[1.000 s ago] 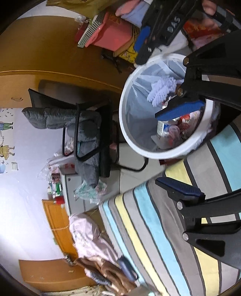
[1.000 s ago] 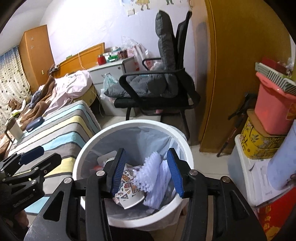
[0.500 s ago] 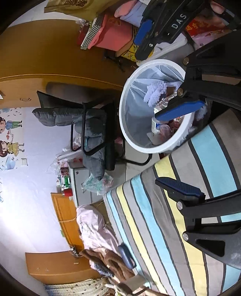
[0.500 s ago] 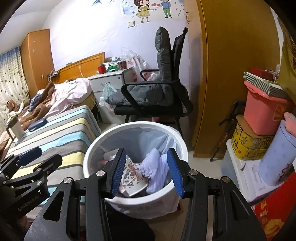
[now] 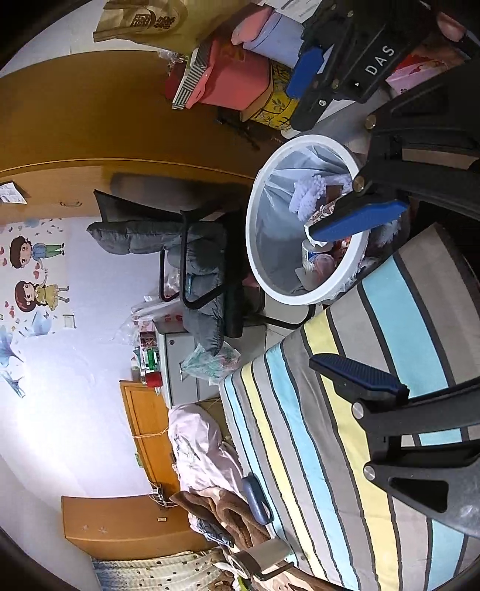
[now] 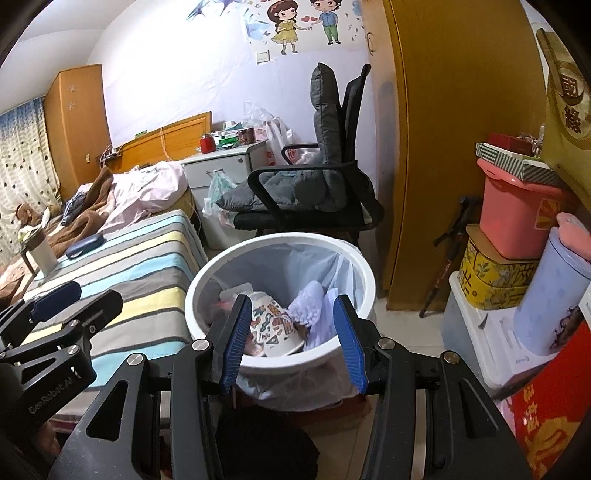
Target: Collect trash
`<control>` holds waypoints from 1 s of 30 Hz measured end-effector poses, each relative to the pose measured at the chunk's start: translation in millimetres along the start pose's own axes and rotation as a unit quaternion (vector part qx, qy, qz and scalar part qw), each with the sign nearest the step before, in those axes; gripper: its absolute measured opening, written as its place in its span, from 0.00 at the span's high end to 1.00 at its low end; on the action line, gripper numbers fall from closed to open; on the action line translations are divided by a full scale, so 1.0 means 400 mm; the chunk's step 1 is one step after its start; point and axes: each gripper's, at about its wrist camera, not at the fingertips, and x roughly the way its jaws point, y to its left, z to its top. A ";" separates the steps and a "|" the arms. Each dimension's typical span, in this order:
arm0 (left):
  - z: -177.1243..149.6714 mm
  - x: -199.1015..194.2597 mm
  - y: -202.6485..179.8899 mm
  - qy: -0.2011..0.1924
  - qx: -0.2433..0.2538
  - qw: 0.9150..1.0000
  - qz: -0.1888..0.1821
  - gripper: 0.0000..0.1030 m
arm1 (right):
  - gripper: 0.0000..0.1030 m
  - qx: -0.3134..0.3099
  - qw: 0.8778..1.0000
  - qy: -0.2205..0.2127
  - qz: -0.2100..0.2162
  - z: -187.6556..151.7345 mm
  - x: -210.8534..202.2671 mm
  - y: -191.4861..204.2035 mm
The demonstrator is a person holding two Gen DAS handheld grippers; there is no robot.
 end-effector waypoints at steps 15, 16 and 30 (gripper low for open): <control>-0.012 -0.026 0.005 -0.006 -0.008 1.000 0.004 0.37 | 0.53 0.000 1.000 -0.015 0.000 -0.008 -0.031 0.019; -0.013 -0.027 0.005 -0.007 -0.008 1.000 0.005 0.37 | 0.53 0.000 1.000 -0.016 0.001 -0.009 -0.033 0.021; -0.011 -0.035 0.010 -0.006 -0.014 1.000 0.006 0.37 | 0.53 -0.003 1.000 -0.018 0.005 -0.011 -0.043 0.032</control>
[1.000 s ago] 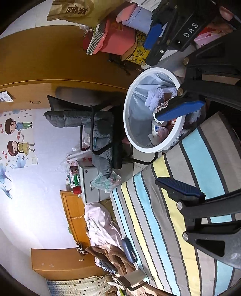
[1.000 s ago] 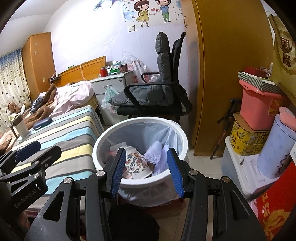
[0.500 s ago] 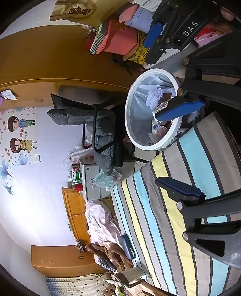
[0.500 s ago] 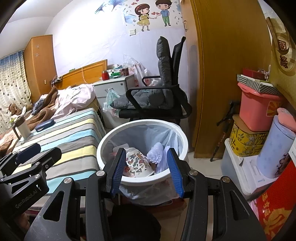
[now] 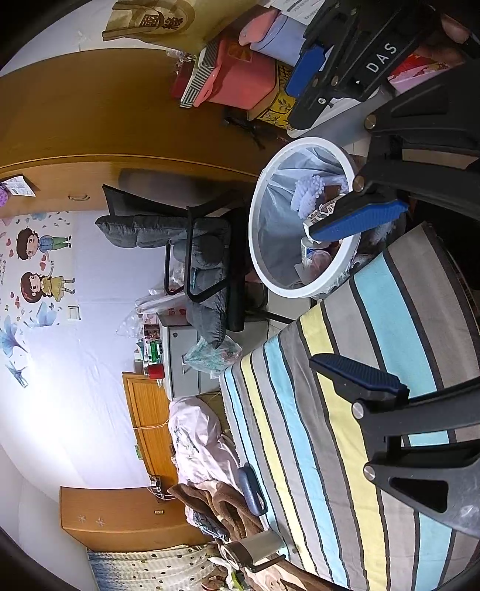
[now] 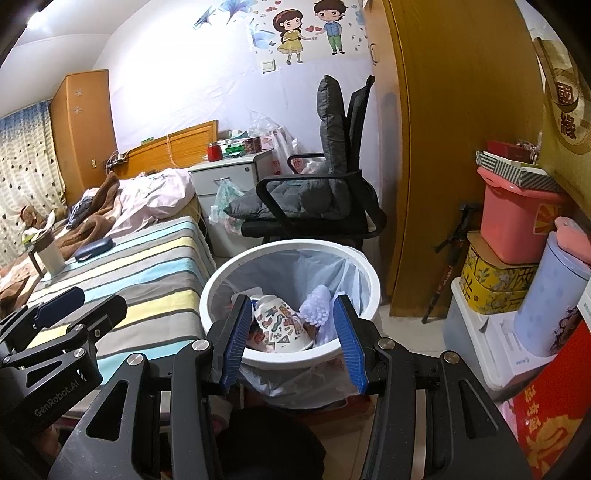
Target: Collect trash
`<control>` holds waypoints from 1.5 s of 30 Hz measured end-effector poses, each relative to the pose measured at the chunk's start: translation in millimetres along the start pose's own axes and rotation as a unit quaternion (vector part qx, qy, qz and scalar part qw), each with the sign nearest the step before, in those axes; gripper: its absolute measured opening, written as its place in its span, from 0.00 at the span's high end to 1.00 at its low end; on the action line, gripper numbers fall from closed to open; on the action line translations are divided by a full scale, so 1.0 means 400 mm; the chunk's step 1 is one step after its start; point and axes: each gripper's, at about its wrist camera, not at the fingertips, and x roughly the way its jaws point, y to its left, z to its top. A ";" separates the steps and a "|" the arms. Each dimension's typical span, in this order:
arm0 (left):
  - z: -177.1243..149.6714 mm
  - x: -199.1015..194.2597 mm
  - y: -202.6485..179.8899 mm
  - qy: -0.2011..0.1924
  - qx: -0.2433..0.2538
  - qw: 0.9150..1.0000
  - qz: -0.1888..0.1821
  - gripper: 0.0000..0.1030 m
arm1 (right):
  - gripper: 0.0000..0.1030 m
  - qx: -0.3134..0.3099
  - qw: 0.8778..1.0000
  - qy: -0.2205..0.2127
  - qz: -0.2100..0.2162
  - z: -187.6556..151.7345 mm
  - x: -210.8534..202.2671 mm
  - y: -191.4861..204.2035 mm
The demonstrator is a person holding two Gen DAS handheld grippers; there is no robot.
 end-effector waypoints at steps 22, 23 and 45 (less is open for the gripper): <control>0.001 -0.008 0.001 0.001 -0.003 1.000 0.004 0.37 | 0.53 -0.003 1.000 0.000 0.003 0.001 0.001 0.017; 0.000 -0.008 0.002 0.001 -0.004 1.000 0.004 0.37 | 0.53 -0.003 1.000 0.001 0.003 0.001 0.001 0.016; -0.007 -0.002 0.006 0.003 -0.010 1.000 0.005 0.37 | 0.53 -0.005 1.000 0.002 0.006 -0.002 0.000 0.029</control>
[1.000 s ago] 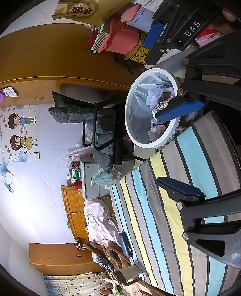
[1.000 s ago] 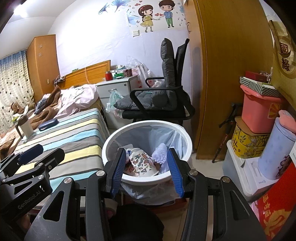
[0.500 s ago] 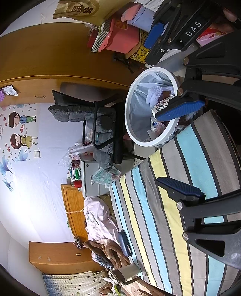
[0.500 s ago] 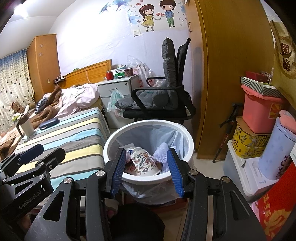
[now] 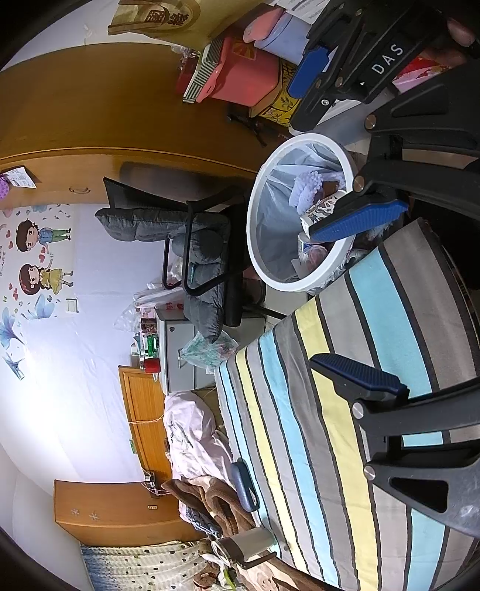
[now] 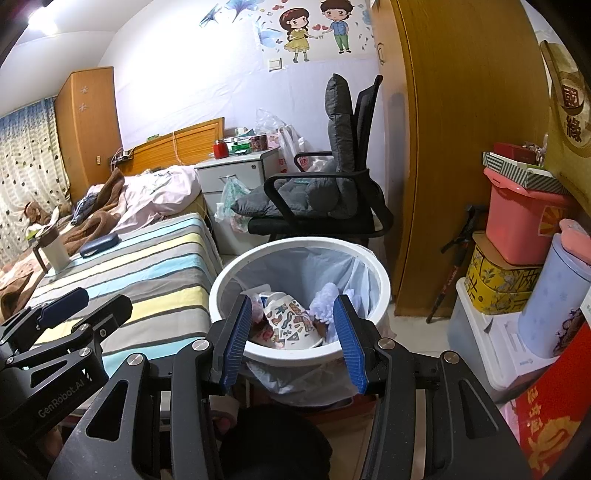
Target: Collect trash
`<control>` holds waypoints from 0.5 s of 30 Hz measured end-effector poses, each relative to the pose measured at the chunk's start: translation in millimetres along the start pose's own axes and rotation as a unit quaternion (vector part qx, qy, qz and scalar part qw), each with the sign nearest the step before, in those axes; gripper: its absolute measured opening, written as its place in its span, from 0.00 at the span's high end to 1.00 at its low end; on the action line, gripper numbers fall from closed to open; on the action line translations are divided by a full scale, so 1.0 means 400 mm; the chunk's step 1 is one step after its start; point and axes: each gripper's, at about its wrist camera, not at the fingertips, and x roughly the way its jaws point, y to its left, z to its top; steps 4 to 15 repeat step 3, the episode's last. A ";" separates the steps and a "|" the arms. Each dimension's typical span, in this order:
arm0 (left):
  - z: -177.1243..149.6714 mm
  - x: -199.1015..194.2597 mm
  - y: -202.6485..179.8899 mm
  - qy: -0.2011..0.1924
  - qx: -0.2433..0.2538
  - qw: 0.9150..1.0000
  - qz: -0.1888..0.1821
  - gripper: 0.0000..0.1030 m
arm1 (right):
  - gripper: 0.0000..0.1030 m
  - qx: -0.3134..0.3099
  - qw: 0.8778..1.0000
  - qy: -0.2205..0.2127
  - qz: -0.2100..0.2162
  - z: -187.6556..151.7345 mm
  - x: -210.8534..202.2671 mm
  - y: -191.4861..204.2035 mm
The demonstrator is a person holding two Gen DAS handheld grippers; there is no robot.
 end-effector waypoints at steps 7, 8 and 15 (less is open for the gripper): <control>-0.003 0.000 -0.002 0.001 0.002 1.000 -0.002 0.37 | 0.53 0.000 1.000 0.001 0.000 0.000 0.001 0.001; -0.003 0.000 -0.002 0.001 0.002 1.000 -0.002 0.37 | 0.53 0.000 1.000 0.001 0.000 0.000 0.001 0.001; -0.003 0.000 -0.002 0.001 0.002 1.000 -0.002 0.37 | 0.53 0.000 1.000 0.001 0.000 0.000 0.001 0.001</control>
